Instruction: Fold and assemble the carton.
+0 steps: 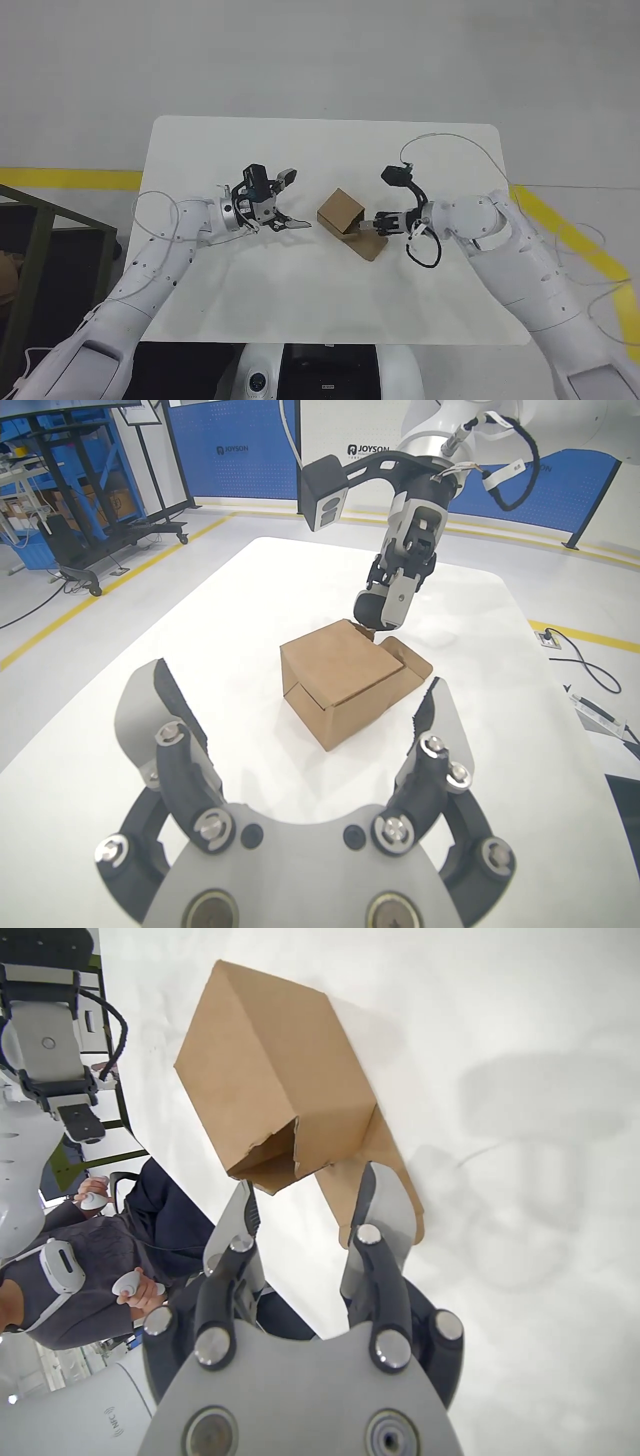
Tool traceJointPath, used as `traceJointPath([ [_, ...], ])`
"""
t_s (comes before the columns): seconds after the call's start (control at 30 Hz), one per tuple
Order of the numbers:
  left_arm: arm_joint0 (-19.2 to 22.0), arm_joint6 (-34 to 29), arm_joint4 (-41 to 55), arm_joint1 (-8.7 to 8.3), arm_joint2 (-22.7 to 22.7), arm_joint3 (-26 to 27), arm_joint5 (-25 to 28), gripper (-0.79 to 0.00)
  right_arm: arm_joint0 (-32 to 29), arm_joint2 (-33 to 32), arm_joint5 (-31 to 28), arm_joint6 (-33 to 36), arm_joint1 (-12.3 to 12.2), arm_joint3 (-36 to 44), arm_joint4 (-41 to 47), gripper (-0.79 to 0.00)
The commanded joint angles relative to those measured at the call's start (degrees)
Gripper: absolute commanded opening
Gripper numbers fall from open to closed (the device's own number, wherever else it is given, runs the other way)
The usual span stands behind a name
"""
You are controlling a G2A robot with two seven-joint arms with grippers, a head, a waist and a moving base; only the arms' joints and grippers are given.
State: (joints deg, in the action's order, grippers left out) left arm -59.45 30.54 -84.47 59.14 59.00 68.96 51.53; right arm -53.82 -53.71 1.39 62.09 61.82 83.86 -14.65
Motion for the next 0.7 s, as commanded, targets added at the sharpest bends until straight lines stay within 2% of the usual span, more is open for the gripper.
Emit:
traceJointPath([
  [0.0, 0.1, 0.0, 0.1, 0.03, 0.0, 0.1, 0.0, 0.0, 0.5, 0.6, -0.1, 0.0, 0.1, -0.4, -0.9, -0.428],
  [0.17, 0.0, 0.2, 0.3, 0.06, 0.1, -0.1, -0.1, 0.0, 2.2, 2.4, -1.1, -1.5, 0.8, -2.9, -2.0, -0.44],
  [0.23, -0.1, 0.2, 0.4, 0.02, 0.2, -0.2, 0.0, 0.0, 2.8, 3.0, -1.9, -2.5, 1.1, -3.7, -2.5, -0.477],
  [0.3, -0.2, 0.3, 0.4, -0.01, 0.3, -0.3, 0.1, 0.0, 3.3, 3.7, -2.2, -3.2, 1.4, -4.4, -3.0, -0.603],
  [0.37, -0.2, 0.2, 0.4, -0.05, 0.4, -0.4, 0.1, 0.0, 3.9, 4.3, -2.4, -3.4, 1.7, -5.0, -3.2, -0.668],
  [0.43, -0.2, 0.1, 0.5, -0.08, 0.5, -0.3, 0.1, 0.0, 4.4, 4.9, -2.7, -3.4, 1.9, -5.2, -3.5, -0.785],
  [0.67, -0.4, -0.1, 0.6, -0.2, 0.9, -0.1, 0.3, 0.0, 5.4, 5.4, -4.8, -0.5, 1.7, -1.4, -8.4, -0.785],
])
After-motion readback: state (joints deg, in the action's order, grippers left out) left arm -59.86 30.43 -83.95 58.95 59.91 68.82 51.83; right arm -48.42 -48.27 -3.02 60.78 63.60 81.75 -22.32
